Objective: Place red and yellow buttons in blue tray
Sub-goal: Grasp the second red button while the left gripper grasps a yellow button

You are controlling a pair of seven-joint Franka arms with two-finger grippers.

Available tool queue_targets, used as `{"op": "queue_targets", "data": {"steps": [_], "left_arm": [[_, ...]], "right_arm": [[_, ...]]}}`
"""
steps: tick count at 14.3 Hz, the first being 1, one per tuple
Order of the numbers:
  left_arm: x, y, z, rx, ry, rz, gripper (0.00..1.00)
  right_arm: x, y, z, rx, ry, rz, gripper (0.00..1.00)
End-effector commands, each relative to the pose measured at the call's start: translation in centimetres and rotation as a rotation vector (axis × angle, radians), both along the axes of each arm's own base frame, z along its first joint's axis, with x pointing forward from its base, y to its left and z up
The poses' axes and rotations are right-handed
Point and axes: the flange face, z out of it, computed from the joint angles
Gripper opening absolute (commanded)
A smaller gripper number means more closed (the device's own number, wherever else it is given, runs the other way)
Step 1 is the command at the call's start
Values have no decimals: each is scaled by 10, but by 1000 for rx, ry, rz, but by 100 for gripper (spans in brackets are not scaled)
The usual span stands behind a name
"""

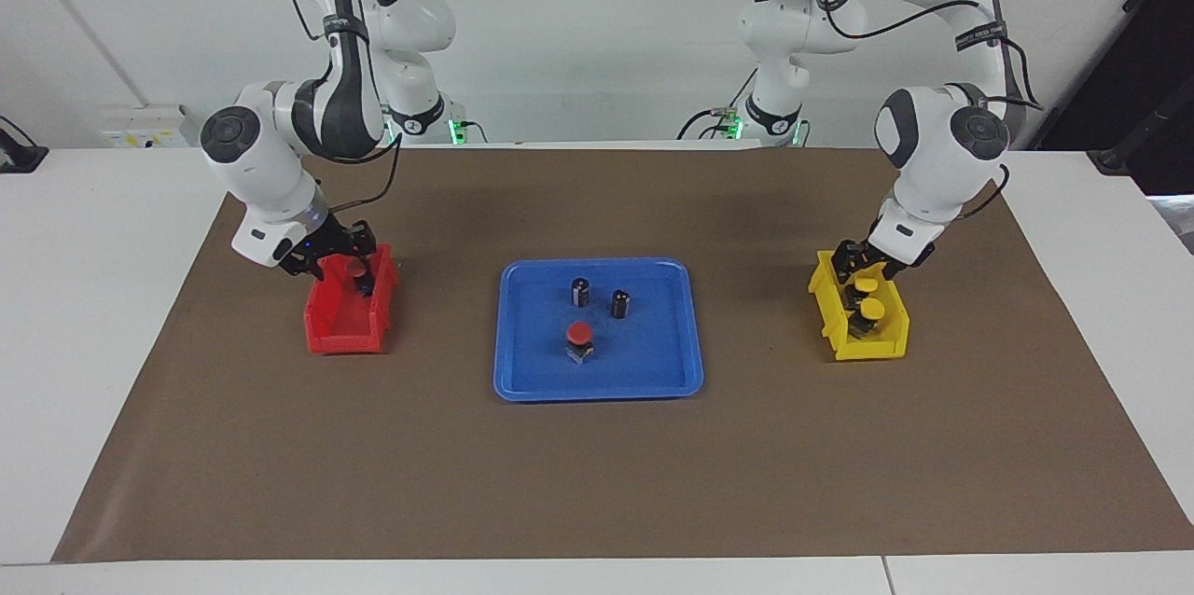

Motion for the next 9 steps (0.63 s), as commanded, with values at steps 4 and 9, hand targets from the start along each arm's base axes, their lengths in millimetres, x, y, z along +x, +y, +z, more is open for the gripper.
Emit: {"op": "queue_targets", "data": {"steps": [4,9], "left_arm": [[-13,-1,-6,4,-36,-12,84],[-12,-3,-6,4,-39,-8,84]], "right_arm": [[-11,3,-1,0,-7,10,76],[-16,3,-6,-1,-11,-2,67]]}}
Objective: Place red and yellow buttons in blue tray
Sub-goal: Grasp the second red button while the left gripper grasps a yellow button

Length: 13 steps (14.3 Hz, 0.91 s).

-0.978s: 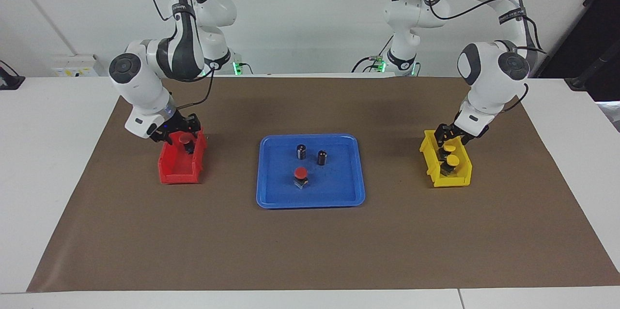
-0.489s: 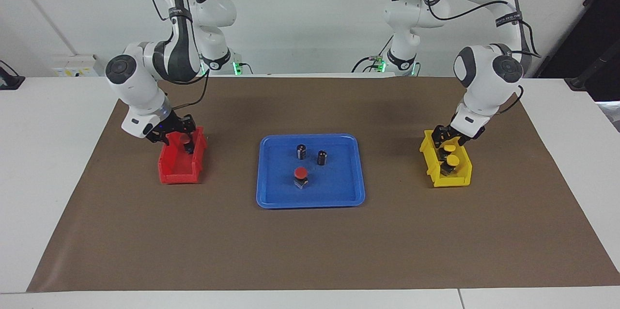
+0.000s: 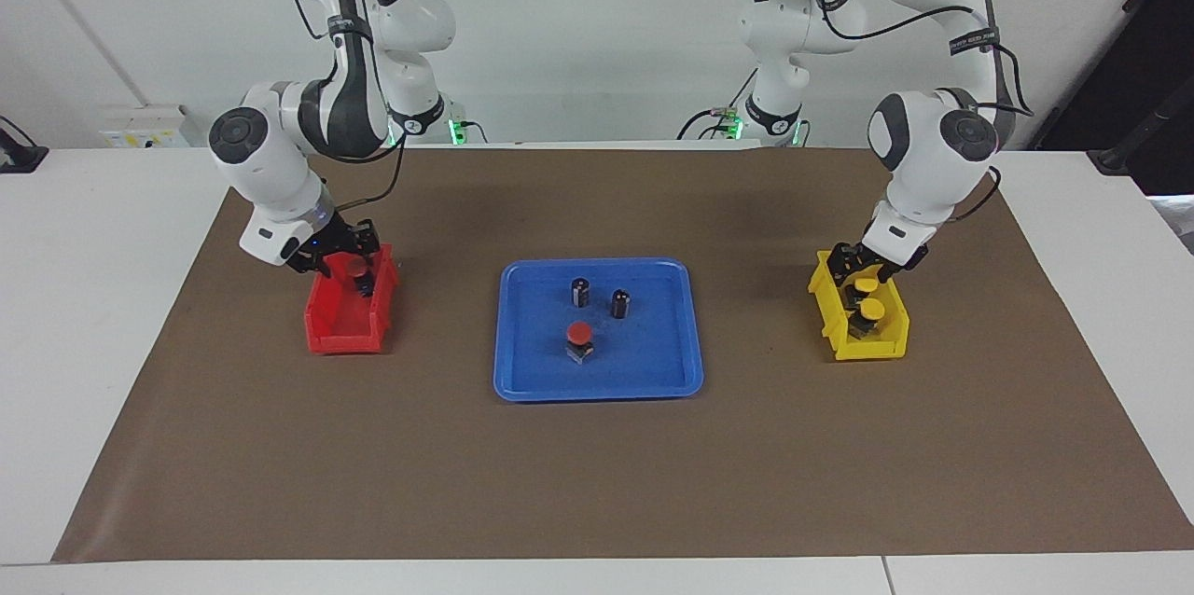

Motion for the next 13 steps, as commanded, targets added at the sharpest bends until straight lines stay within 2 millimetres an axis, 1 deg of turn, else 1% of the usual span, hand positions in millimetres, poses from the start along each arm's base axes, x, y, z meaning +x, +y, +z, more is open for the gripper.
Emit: {"op": "queue_targets", "data": {"steps": [1,3,5,6,8,9,10,11,12,13], "left_arm": [[-5,-1,5,2,-31,11,83],[-3,-2,5,1,-54,20,79],[-4,-2,4,1,-51,18,71],[-4,-2,4,1,-52,18,69],[-7,-2,2,1,-48,15,67],[-7,-2,-4,3,-37,18,67],[-6,-5,-9,4,-34,14,67],[-4,-8,-9,6,-25,8,67],[-3,-8,-7,5,-30,8,63],[-3,-7,-8,6,-24,6,54]], "right_arm": [[-10,2,1,-3,-26,-2,66],[-10,2,0,-3,-27,-2,66],[-10,2,0,-3,-26,-2,66],[-10,3,0,-3,-26,1,66],[-10,3,-1,-3,-28,1,65],[-12,4,-3,-2,-31,3,64],[-13,4,-5,-4,-36,2,63],[-14,4,-4,-5,-45,3,62],[-14,4,-3,-5,-46,5,58],[-14,4,-3,-5,-46,5,54]]}}
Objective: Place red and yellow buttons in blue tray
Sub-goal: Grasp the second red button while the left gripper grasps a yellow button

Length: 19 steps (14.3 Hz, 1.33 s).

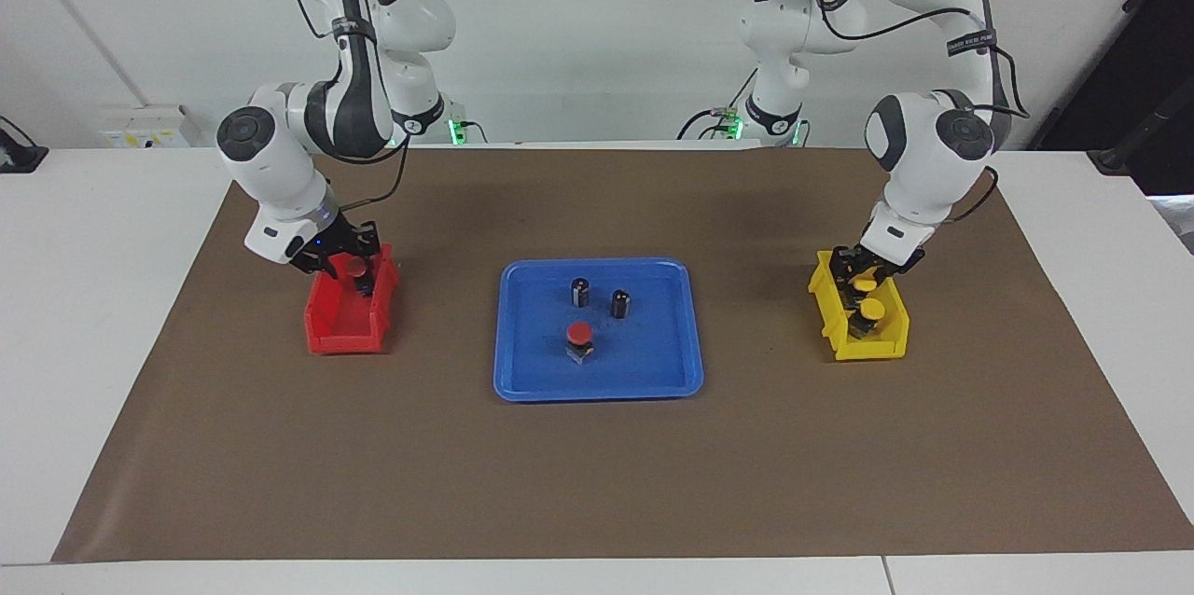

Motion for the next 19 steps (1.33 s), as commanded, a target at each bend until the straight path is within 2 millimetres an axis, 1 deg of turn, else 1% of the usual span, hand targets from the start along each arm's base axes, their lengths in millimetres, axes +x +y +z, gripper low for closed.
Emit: {"op": "queue_targets", "data": {"steps": [1,2,3,4,5,6,7,8,9,10,11,12,13,14,15,16,17,18,19], "left_arm": [[-2,-3,-2,5,-10,-1,40],[-2,-2,-1,7,-10,-3,28],[0,2,1,7,-3,0,19],[6,3,13,9,10,-3,13],[11,4,27,10,30,-12,10],[17,9,47,10,50,-4,8],[21,8,66,9,68,-1,7],[22,8,86,6,87,2,6],[23,7,110,5,102,7,5],[24,0,131,-12,117,15,5],[28,-14,146,-48,115,82,4],[30,-46,149,-67,89,137,2],[32,-80,149,-83,23,158,2],[30,-108,145,-102,8,146,2],[28,-146,131,-152,35,136,2],[28,-171,124,-184,25,128,2],[28,-196,112,-195,11,117,2],[25,-230,96,-197,-4,110,2],[24,-258,85,-206,-25,113,2]], "right_arm": [[-8,2,3,-1,-21,2,52],[-8,2,3,-2,-21,3,50],[-8,2,3,-2,-21,3,46],[-8,4,3,-2,-21,5,40],[-8,7,3,-2,-19,9,34],[-8,8,3,-2,-19,10,27],[-7,9,5,-2,-21,10,20],[-5,9,6,-2,-18,8,17],[-1,9,10,-1,-24,8,17],[1,9,14,-1,-22,10,17],[5,12,17,1,-10,13,17],[12,16,25,2,-2,20,17],[19,17,32,4,8,22,17],[23,16,37,4,16,22,17],[28,16,42,3,26,25,17],[32,15,49,2,31,27,17],[39,15,55,2,42,28,17],[45,15,65,3,51,29,17],[54,15,75,5,55,30,17]]}}
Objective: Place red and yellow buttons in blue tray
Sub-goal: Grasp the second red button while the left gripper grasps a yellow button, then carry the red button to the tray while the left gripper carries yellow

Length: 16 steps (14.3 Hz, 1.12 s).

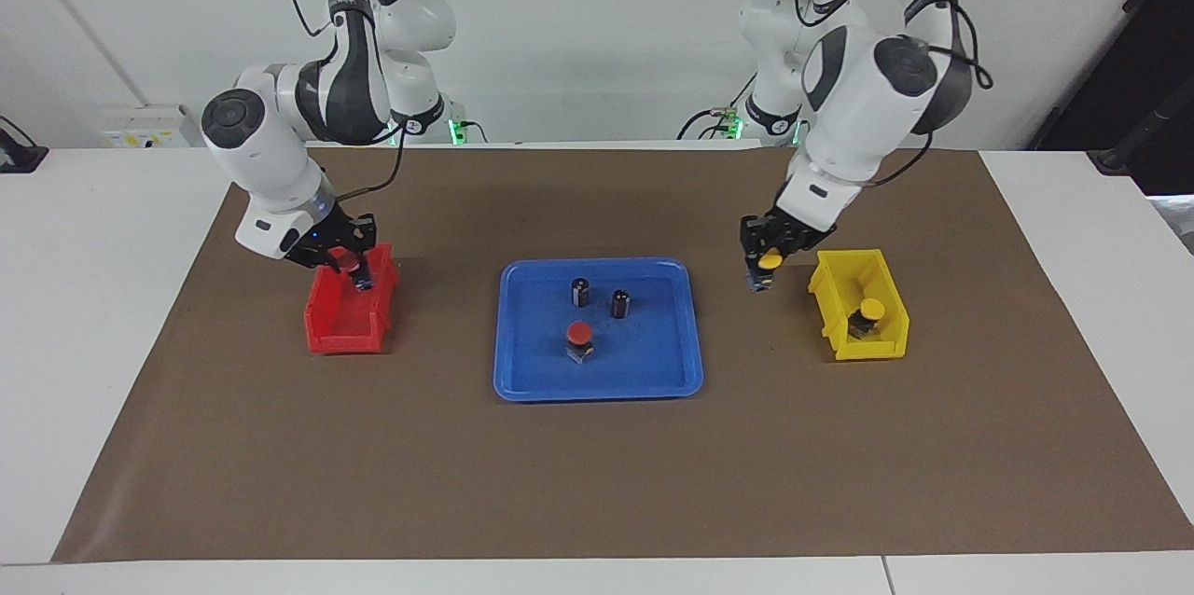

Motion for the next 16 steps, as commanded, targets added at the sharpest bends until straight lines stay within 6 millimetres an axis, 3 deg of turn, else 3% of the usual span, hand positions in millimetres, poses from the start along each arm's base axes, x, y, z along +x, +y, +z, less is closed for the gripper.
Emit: {"op": "queue_targets", "data": {"steps": [1,4,5,6,11,16], "left_arm": [[8,-66,-28,-28,-28,29,2],[38,-108,-40,-76,-15,52,2],[40,-124,-53,-62,0,50,2],[44,-130,-68,-51,7,55,2],[48,-137,-114,-13,22,47,2],[40,-151,-115,-22,15,28,2]], "right_arm": [[28,-1,24,1,17,-3,17],[52,17,56,-2,-4,-21,18],[59,23,65,-2,-11,-39,18],[65,44,72,-2,-16,-36,18],[73,128,84,-7,-54,-161,18],[71,172,77,-5,-73,-217,18]]}}
